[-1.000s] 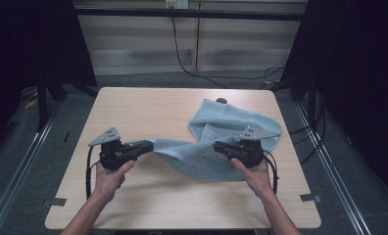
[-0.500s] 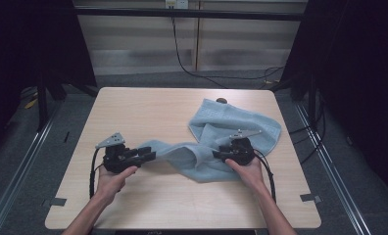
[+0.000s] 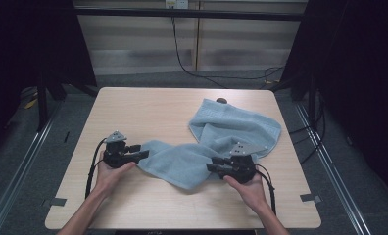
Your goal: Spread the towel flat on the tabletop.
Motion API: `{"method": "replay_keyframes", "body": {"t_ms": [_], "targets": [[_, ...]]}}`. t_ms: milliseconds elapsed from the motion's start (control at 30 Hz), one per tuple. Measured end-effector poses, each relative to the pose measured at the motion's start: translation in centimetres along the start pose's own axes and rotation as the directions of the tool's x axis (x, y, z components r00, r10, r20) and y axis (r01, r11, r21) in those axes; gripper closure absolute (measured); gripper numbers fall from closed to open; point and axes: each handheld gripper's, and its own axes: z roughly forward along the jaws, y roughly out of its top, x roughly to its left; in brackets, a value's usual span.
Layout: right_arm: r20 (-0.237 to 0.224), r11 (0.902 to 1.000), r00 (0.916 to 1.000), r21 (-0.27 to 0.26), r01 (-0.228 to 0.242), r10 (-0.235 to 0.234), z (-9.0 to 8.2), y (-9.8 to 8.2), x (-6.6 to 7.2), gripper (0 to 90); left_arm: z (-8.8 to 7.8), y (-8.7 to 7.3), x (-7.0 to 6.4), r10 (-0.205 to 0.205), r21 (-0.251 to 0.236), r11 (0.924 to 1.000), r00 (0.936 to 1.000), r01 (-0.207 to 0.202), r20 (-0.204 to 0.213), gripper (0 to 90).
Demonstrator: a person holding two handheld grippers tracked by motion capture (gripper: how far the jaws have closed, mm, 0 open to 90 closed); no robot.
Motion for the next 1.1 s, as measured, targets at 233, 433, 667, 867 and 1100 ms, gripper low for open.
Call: {"method": "replay_keyframes", "body": {"t_ms": [233,433,667,867,1100], "targets": [[-0.018,0.9991,0.9998,0.04,-0.008,0.009,1.9,-0.2,0.0,51.1,0.9,-0.6,0.0,0.069,0.059,0.996,0.9973,-0.068,-0.023,46.1],[0.039,0.9993,0.999,0.031,-0.023,0.022,0.6,-0.4,-0.6,45.4,1.3,-0.9,-0.4,0.096,0.099,0.9909,0.9942,-0.091,-0.048,52.4],[0.078,0.9963,0.9955,0.064,-0.058,0.053,-1.1,-2.7,-1.6,44.6,0.8,-1.3,-0.7,0.132,0.119,0.9842,0.9913,-0.131,-0.001,86.1],[0.027,0.9887,0.9946,0.109,-0.102,0.1,-0.1,-3.7,-2.1,72.6,0.0,-1.3,-0.6,0.079,0.093,0.9924,0.9965,-0.081,0.027,86.8],[0.007,0.9927,0.9954,-0.075,-0.095,0.095,-4.0,-0.6,-2.2,83.1,-4.3,0.8,-1.3,0.043,-0.098,0.9945,0.9956,-0.035,0.083,86.9]]}}
